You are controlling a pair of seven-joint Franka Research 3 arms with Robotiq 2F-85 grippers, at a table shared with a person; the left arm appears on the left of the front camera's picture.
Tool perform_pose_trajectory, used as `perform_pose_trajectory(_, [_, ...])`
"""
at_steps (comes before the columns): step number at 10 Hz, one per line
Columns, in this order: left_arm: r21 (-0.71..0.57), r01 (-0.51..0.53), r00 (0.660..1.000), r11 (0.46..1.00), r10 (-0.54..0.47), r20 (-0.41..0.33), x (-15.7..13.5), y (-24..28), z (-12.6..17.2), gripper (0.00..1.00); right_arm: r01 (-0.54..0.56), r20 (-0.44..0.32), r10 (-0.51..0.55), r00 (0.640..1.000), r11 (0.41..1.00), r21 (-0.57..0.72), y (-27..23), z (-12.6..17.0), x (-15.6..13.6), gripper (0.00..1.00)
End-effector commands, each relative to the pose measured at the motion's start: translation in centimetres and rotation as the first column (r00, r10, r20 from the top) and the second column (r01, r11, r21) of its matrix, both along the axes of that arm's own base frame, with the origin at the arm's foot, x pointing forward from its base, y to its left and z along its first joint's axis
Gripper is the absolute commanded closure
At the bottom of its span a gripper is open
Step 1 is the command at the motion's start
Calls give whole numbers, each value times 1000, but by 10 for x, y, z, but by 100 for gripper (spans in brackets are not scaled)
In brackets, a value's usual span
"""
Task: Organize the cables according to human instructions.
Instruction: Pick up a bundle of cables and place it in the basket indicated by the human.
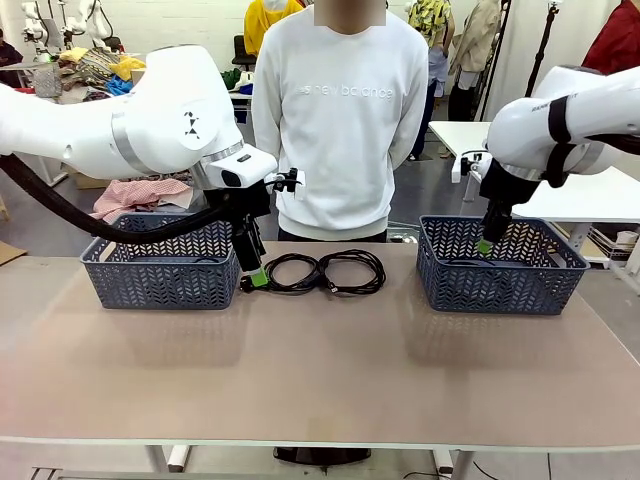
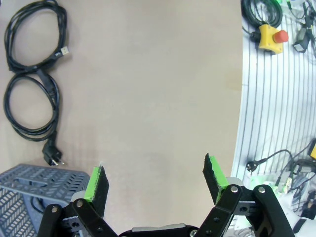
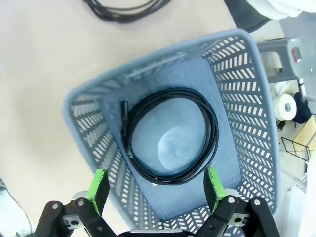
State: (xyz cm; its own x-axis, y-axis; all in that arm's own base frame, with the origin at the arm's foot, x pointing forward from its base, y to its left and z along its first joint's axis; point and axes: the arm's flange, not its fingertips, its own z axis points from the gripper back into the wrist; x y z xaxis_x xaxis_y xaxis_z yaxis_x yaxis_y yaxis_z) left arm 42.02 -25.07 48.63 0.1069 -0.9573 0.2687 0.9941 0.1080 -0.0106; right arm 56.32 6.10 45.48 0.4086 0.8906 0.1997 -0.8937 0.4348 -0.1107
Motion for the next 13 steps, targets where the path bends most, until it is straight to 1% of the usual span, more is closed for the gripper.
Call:
perform_pose_trajectory(1, [-1,-1,1000,1000,1,3,-1,1,0,0,66,2,-66,998,997,43,21,21,-33,0])
perform_pose_trajectory(3, [-1,-1,1000,1000,1,3,-1,1,0,0,100,10,-100,995,994,54,35,29,-68,0])
perform_pose_trajectory(4, [-1,-1,1000,1000,1,3,-1,1,0,0,110,14,-112,994,990,85,42,29,-83,0])
perform_pose_trajectory(6, [-1,-1,1000,1000,1,3,-1,1,0,0,109,44,-117,992,980,164,59,24,-114,0])
perform_pose_trajectory(8, [-1,-1,1000,1000,1,3,-1,1,0,0,76,41,-86,995,977,197,74,11,-139,0])
perform_pose_trajectory(10, [-1,-1,1000,1000,1,3,-1,1,0,0,44,33,-52,998,976,215,85,0,-153,0])
perform_pose_trajectory(13, [-1,-1,1000,1000,1,3,-1,1,0,0,4,29,-9,1000,982,189,96,-14,-159,0])
